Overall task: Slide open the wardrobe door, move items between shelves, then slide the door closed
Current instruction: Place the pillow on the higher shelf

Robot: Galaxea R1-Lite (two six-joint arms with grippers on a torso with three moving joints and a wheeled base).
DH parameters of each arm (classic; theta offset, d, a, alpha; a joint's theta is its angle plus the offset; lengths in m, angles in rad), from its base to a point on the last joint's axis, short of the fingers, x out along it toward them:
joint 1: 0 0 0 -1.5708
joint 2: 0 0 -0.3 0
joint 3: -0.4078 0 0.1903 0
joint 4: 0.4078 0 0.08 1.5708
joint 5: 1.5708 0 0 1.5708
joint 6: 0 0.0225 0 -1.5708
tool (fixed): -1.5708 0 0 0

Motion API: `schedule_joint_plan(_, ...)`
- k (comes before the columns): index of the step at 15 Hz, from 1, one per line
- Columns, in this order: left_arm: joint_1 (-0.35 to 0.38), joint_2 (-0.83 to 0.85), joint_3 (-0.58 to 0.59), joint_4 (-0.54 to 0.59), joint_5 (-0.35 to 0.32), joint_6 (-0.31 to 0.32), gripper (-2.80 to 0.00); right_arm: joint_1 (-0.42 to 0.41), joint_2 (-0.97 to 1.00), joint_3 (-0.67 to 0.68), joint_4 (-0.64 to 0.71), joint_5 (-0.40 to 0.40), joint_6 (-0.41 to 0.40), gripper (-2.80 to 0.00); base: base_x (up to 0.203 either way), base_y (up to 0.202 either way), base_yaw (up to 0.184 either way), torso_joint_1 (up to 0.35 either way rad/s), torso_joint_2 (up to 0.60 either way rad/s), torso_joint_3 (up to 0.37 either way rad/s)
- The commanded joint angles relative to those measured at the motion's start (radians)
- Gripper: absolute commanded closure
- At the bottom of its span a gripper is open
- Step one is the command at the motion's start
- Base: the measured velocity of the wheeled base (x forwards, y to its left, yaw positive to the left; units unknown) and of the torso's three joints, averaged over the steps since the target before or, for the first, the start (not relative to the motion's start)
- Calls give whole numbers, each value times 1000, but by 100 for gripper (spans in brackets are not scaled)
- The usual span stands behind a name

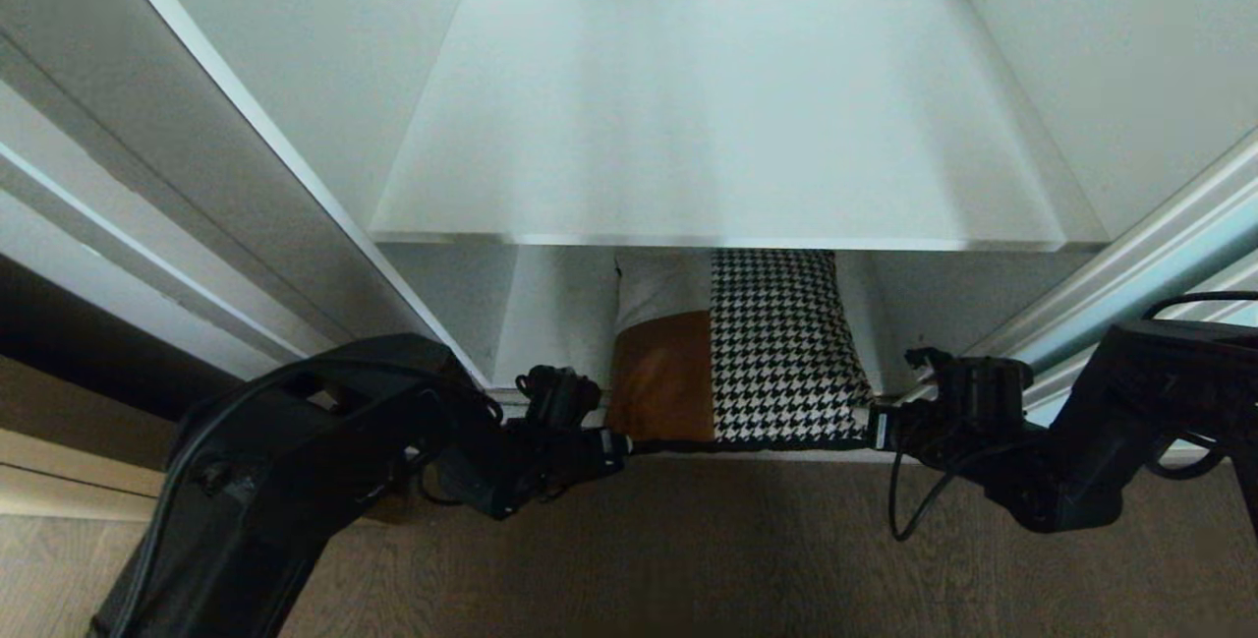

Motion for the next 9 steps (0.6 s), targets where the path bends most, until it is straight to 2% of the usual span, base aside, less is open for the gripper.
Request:
schedule_joint_plan(1, 2, 42, -79, 23, 0, -4, -280, 2, -6, 3, -7, 9, 15, 0, 0, 0, 0, 0, 0, 0)
schedule_joint_plan(4, 13, 100, -217, 64, 3, 6, -280, 2, -25, 3, -4, 16, 15, 0, 0, 0, 0, 0, 0, 0)
schedule_joint_plan(7, 31, 160, -328, 102, 3, 77, -280, 2, -38, -3, 0, 34, 15, 0, 0, 0, 0, 0, 0, 0)
schedule_joint_plan(9, 33, 183, -388, 113, -6, 99, -280, 3, -38, -1, -1, 37, 16, 0, 0, 0, 0, 0, 0, 0)
